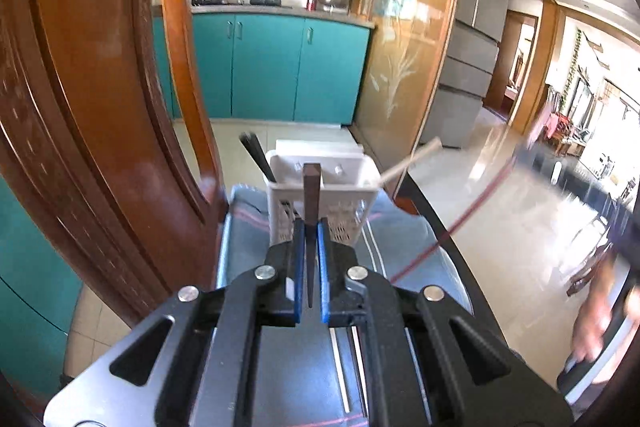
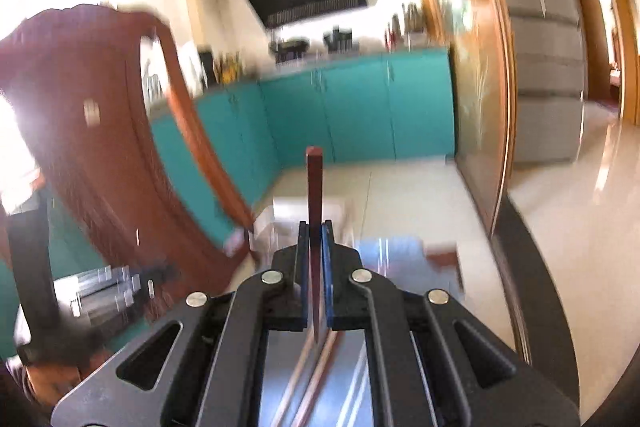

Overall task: Organize utensils
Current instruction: 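Carry both chopsticks up into the white caddy and open both tools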

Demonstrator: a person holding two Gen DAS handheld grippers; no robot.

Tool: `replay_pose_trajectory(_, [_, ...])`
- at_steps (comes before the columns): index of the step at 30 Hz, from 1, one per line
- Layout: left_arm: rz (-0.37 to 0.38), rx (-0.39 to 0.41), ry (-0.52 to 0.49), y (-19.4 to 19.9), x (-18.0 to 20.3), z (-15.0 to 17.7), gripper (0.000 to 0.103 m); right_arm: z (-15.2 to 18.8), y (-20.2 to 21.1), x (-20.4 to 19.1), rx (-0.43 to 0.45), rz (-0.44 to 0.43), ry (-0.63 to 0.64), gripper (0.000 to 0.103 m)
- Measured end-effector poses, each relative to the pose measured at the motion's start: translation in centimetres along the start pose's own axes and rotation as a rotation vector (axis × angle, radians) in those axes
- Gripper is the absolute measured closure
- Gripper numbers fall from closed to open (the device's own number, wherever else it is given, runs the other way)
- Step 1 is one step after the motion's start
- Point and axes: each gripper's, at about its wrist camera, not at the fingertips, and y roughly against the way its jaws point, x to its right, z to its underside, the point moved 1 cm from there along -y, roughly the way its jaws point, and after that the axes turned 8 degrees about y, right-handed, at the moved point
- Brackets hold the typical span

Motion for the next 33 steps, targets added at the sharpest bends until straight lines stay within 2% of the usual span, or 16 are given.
replay_pose_trajectory(5, [-0.011,0.042,0.001,0.4,0.0,-2.4,0.096,-5.4,-2.3,-0.3,0.153,0.030,-0.019,0.096])
replay_pose_trajectory(8, [-0.009,0.064,0.010,0.5,-0.1,-3.8,0.096,-5.8,-4.8,-0.6,0.136,0.091,0.026,0.096])
replay_pose_trajectory(11, [-0.008,0.091,0.034,0.9,-0.1,-5.2,0.096,-3.5,-8.9,-1.2,0.032,0.088,0.049,0.096])
replay_pose_trajectory(15, [0.019,0.165,0.079,1.9,0.3,-7.5,0.096,0.4,-11.3,-1.8,-0.035,0.090,0.089,0.096])
replay_pose_trajectory(19, [0.015,0.279,0.144,1.9,0.2,-9.7,0.096,2.8,-11.9,-1.2,-0.077,0.068,0.051,0.096])
replay_pose_trajectory(22, [-0.006,0.304,0.189,0.0,0.0,-10.7,0.096,3.3,-11.3,-1.0,-0.074,0.078,0.050,0.096])
replay_pose_trajectory(24, [-0.011,0.301,0.220,-1.3,-0.2,-11.1,0.096,3.2,-10.6,-0.8,-0.060,0.084,0.052,0.086])
replay_pose_trajectory(26, [-0.017,0.299,0.254,-2.2,-0.7,-11.3,0.096,3.1,-8.9,-0.5,-0.024,0.085,0.043,0.057])
replay_pose_trajectory(29, [-0.029,0.305,0.280,-2.8,-1.2,-11.3,0.096,3.5,-5.5,-0.3,0.053,0.063,0.027,0.051])
replay_pose_trajectory(31, [-0.058,0.329,0.275,-3.4,-1.2,-11.4,0.096,4.5,-3.8,-0.3,0.067,0.041,0.031,0.051])
replay_pose_trajectory(33, [-0.091,0.346,0.246,-4.0,-0.7,-11.0,0.096,6.2,-2.9,-0.4,0.044,0.035,0.050,0.050])
